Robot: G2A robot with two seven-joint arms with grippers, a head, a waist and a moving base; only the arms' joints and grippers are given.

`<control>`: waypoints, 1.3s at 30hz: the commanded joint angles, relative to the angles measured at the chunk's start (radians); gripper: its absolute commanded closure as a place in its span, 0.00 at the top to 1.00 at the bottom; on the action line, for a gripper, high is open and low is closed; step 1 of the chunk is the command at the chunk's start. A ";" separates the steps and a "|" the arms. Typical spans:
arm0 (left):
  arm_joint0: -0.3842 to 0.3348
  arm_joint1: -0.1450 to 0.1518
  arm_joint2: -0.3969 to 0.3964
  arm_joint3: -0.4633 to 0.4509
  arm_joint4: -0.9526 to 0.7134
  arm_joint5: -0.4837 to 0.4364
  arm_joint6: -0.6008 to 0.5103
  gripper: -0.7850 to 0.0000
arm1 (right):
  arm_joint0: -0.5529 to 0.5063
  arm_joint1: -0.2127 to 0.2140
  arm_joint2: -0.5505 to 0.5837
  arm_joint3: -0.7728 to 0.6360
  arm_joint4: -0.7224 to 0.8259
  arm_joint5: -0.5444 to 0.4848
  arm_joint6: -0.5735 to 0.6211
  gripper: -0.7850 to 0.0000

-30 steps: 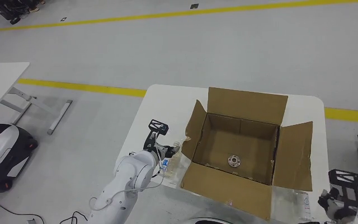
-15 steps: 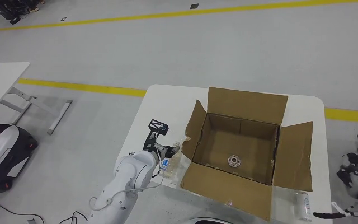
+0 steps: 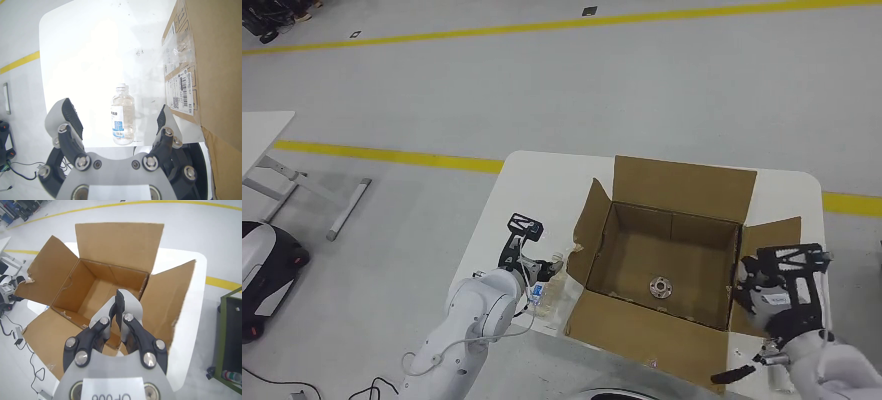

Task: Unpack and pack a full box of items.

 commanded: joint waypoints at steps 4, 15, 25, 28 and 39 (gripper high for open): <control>0.000 0.000 0.000 0.000 0.000 0.000 0.000 1.00 | 0.017 -0.002 -0.137 0.056 -0.178 0.060 0.117 0.00; 0.000 0.000 0.000 0.000 0.000 0.000 0.000 1.00 | 0.170 -0.021 -0.238 0.358 -0.242 0.111 0.163 0.00; 0.000 0.000 0.000 0.000 0.000 0.000 0.000 1.00 | 0.170 -0.021 -0.238 0.358 -0.242 0.111 0.163 0.00; 0.000 0.000 0.000 0.000 0.000 0.000 0.000 1.00 | 0.164 -0.019 -0.230 0.372 -0.251 0.101 0.120 0.00; 0.000 0.000 0.000 0.000 0.000 0.000 0.000 1.00 | 0.424 -0.058 -0.341 0.717 -0.136 0.044 0.154 0.00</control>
